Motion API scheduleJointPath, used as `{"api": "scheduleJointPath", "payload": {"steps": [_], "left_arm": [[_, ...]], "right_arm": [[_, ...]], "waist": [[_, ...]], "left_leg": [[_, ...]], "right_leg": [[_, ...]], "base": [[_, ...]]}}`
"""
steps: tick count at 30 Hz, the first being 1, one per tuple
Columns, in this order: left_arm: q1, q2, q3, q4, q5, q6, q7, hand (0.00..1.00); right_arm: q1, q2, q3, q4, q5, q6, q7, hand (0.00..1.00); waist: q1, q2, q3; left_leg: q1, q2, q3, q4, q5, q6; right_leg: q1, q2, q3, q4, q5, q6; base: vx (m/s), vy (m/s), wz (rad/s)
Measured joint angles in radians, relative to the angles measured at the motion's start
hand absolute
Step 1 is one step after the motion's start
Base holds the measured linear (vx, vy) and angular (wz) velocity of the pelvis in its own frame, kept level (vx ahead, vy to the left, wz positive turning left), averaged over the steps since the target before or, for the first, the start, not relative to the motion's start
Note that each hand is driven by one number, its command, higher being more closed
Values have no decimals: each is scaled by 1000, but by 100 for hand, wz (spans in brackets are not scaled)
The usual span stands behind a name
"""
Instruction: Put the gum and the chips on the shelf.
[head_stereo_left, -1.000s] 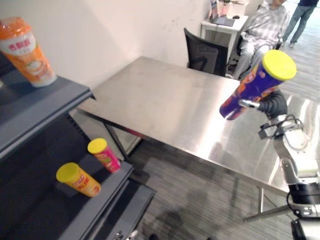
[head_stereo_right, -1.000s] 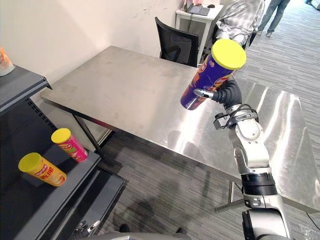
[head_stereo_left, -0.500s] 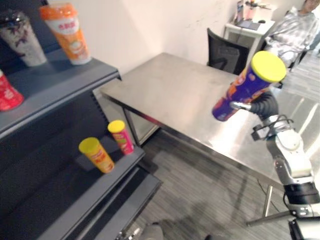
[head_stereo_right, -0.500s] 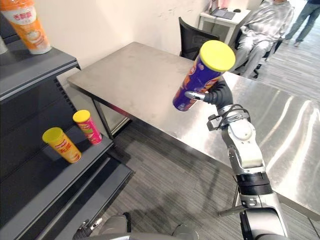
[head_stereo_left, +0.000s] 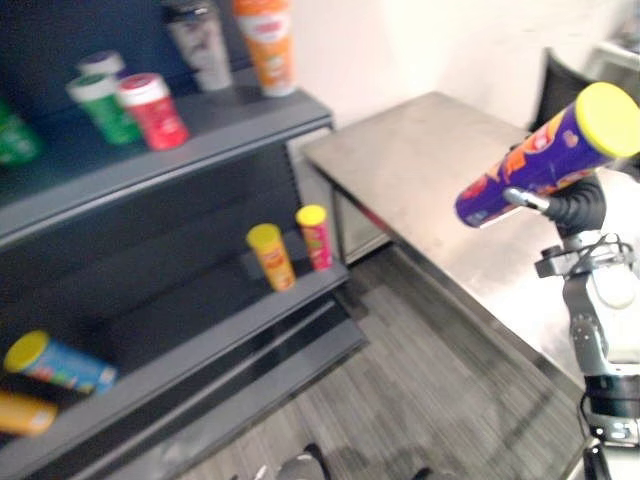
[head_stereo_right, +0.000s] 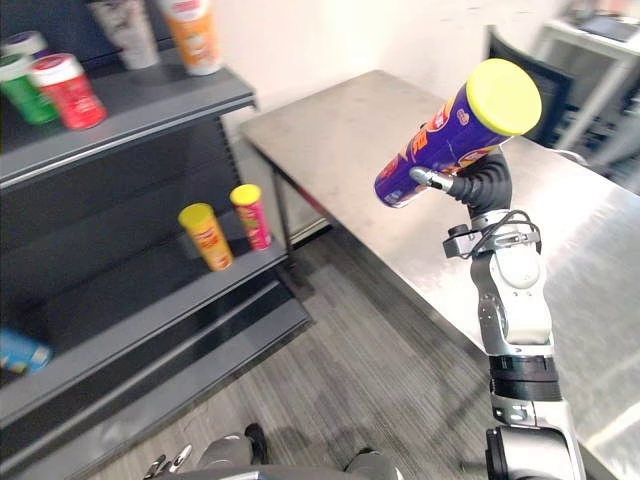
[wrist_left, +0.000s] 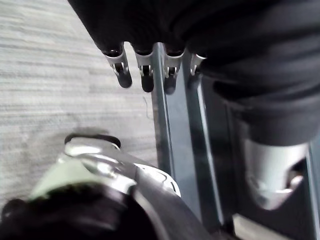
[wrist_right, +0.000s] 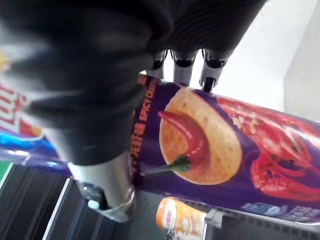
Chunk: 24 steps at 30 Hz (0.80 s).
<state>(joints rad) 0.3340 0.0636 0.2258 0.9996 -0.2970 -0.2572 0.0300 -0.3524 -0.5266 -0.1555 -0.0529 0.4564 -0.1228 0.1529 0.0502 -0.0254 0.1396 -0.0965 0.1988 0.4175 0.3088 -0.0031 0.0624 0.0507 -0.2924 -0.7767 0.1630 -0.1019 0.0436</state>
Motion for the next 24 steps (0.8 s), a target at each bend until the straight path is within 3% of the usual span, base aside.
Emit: {"api": "scheduleJointPath", "payload": {"steps": [3,5,10,16,24], "left_arm": [[22,-11,-1,34,0,0,-5,0],[25,-21,-3,37,-1,-2,-5,0],[24,-14,-26,35,-1,-3,-1,0],[22,21,-70,14,-8,-2,0,0],[12,44,-60,-8,-19,-2,-1,0]], "right_arm": [[-1,-5,0,-2,16,1,-13,100],[-1,-3,3,2,14,21,-40,100],[-8,1,0,44,-1,25,-88,100],[1,65,-53,82,-28,12,-124,100],[24,76,-42,73,-64,-29,-103,100]], "waist": [[2,20,-25],[9,15,-30],[4,18,-31],[-16,-2,-23],[-19,-25,9]], "left_leg": [[58,-4,36,-74,-5,-36],[58,-35,31,-145,7,-54],[68,-82,12,-269,26,-85],[81,-146,29,-367,25,-92],[80,-144,95,-410,56,-88]], "right_leg": [[5,-19,-67,-5,13,20],[7,-17,-96,-42,48,47],[-12,-49,-128,4,81,51],[-65,-123,-75,97,73,40],[-100,-95,-10,48,67,43]], "base": [[-78,149,82],[-47,161,62],[-22,163,37],[-102,136,9],[-49,23,0]]}}
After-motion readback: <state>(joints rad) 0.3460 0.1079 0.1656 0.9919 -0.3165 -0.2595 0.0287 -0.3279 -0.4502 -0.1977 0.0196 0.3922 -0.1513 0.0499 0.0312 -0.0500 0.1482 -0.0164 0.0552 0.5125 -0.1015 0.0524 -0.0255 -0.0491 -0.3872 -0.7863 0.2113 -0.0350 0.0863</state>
